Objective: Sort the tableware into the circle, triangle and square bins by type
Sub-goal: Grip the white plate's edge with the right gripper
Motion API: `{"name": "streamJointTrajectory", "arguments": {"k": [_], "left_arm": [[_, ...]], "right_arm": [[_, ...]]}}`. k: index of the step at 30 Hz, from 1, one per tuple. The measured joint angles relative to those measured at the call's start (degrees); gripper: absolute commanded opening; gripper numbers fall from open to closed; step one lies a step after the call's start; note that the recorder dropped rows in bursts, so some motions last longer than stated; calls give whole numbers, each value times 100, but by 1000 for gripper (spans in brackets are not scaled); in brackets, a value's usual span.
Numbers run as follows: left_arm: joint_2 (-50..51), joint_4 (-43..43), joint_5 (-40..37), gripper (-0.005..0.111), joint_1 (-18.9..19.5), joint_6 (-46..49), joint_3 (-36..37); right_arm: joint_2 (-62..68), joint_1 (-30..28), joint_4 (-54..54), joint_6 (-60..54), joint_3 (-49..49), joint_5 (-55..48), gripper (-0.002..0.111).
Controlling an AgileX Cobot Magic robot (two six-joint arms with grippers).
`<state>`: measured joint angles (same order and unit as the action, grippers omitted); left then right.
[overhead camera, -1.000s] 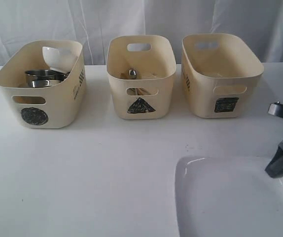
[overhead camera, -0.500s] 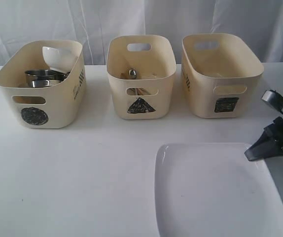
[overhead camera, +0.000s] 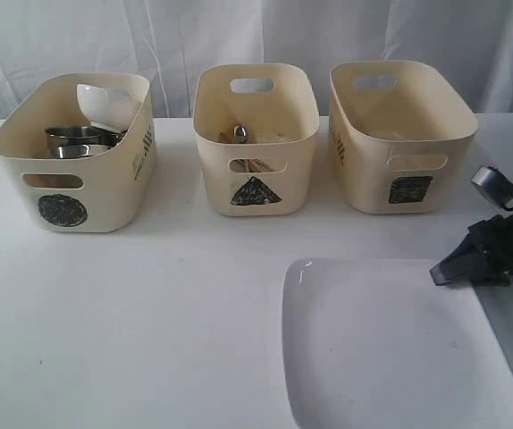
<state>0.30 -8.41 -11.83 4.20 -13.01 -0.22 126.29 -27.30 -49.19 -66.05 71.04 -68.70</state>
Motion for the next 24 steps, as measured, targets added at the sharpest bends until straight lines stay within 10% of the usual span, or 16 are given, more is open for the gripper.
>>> {"name": "streamJointTrajectory", "arguments": {"k": [6, 24], "left_arm": [[0, 0, 0, 0, 0, 0, 0], [0, 0, 0, 0, 0, 0, 0]], "right_arm": [[117, -10, 23, -123, -6, -97, 0], [-1251, 0, 155, 797, -249, -110, 0]]}}
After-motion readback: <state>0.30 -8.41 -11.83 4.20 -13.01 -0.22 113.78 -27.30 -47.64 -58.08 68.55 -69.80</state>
